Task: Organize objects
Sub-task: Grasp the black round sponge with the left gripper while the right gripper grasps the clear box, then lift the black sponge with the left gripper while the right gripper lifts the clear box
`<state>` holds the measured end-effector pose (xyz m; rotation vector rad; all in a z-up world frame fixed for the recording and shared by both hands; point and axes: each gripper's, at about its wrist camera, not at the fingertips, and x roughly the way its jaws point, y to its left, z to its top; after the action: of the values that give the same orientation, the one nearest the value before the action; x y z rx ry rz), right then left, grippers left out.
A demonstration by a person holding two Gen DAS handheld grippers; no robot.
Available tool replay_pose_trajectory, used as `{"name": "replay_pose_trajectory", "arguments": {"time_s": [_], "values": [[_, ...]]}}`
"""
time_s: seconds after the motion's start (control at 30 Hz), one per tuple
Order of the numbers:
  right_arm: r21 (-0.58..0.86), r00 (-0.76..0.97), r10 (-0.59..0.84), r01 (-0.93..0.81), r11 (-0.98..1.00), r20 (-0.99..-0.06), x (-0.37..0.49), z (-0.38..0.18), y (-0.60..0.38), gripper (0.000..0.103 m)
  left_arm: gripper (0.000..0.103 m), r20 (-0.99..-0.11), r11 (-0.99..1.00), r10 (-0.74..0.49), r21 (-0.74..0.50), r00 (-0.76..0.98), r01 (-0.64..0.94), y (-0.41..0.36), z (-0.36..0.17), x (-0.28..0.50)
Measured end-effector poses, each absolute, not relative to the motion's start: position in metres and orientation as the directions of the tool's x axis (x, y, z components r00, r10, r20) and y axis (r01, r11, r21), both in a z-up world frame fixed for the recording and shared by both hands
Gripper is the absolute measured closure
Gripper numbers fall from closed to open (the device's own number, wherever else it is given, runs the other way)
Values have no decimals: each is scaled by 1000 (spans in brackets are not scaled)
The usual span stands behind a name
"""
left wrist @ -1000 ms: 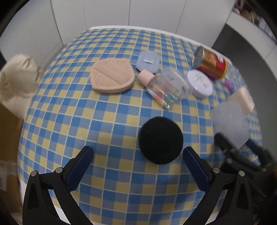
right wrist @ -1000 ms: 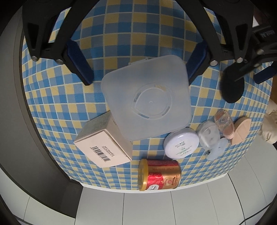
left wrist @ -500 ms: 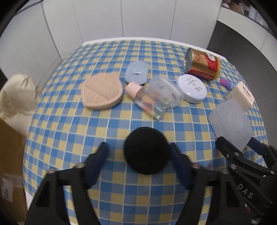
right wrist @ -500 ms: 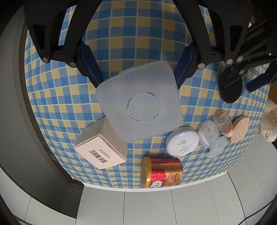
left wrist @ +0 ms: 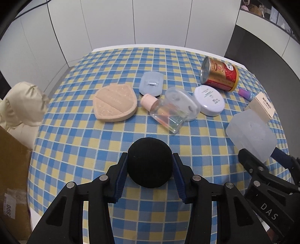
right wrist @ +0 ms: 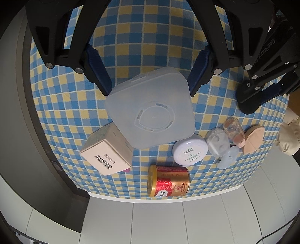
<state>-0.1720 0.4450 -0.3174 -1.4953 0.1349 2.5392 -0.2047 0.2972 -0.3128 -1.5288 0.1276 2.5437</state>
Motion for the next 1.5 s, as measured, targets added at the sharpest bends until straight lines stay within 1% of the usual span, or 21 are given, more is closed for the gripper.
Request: {"name": "replay_pose_trajectory", "arguments": {"time_s": [0.2, 0.23, 0.27, 0.3, 0.33, 0.4, 0.5, 0.53, 0.6, 0.67, 0.7, 0.73, 0.77, 0.83, 0.93, 1.03, 1.1, 1.17, 1.27, 1.37, 1.5], "values": [[-41, -496, 142, -208, -977, -857, -171, -295, 440, 22, 57, -874, -984, 85, 2, -479, -177, 290, -294, -202], [-45, -500, 145, -207, -977, -854, -172, -291, 439, 29, 57, -872, -985, 83, 1, -482, -171, 289, -289, -203], [-48, -505, 148, -205, -978, -851, -172, -286, 438, 52, 57, -871, -987, 79, 1, -485, -162, 286, -283, -204], [-51, -499, 149, -205, -977, -854, -173, -281, 438, 58, 57, -869, -988, 70, 8, -490, -155, 286, -278, -205], [-51, -494, 150, -208, -977, -857, -174, -278, 438, 61, 57, -866, -988, 54, 25, -498, -150, 287, -272, -207], [-43, -484, 147, -219, -975, -863, -176, -273, 439, 61, 57, -857, -988, 52, 29, -512, -150, 284, -263, -207], [-24, -467, 114, -193, -981, -877, -175, -283, 437, 61, 57, -861, -990, 62, 12, -505, -142, 280, -262, -207], [-18, -463, 105, -188, -982, -880, -173, -287, 437, 61, 57, -865, -990, 62, 8, -498, -137, 278, -265, -206], [24, -458, 59, -174, -984, -887, -168, -296, 438, 54, 57, -875, -992, 63, -1, -480, -129, 276, -273, -206], [80, -467, 0, -153, -985, -884, -164, -300, 440, 33, 57, -891, -993, 70, -17, -448, -121, 275, -284, -207], [81, -473, 1, -152, -985, -881, -163, -300, 442, 28, 57, -897, -993, 72, -23, -435, -117, 275, -289, -208], [73, -488, 11, -152, -986, -873, -163, -298, 444, 18, 57, -900, -993, 72, -24, -430, -116, 276, -292, -209], [68, -501, 18, -152, -986, -865, -162, -297, 446, 13, 57, -900, -993, 71, -23, -429, -115, 276, -294, -210], [65, -526, 31, -162, -985, -850, -163, -293, 455, 13, 57, -899, -994, 63, -16, -433, -111, 275, -298, -212], [75, -514, 49, -218, -973, -856, -169, -297, 469, 13, 57, -904, -995, 71, -32, -422, -99, 274, -305, -216], [178, -515, -2, -293, -939, -857, -177, -300, 476, 13, 57, -914, -995, 79, -45, -399, -93, 275, -315, -217], [211, -511, -15, -328, -921, -860, -185, -301, 472, 13, 57, -906, -994, 67, -23, -418, -109, 279, -316, -214], [190, -495, 9, -350, -917, -869, -195, -303, 465, 13, 56, -906, -992, 64, -12, -417, -124, 282, -318, -214], [139, -485, 73, -388, -911, -872, -209, -305, 457, 13, 56, -907, -992, 78, -30, -415, -121, 282, -318, -214], [123, -480, 104, -419, -900, -871, -221, -307, 453, 13, 56, -906, -992, 87, -42, -414, -116, 281, -318, -215], [85, -440, 155, -479, -874, -884, -230, -316, 458, 13, 56, -903, -991, 81, -28, -422, -130, 282, -318, -213]]}}
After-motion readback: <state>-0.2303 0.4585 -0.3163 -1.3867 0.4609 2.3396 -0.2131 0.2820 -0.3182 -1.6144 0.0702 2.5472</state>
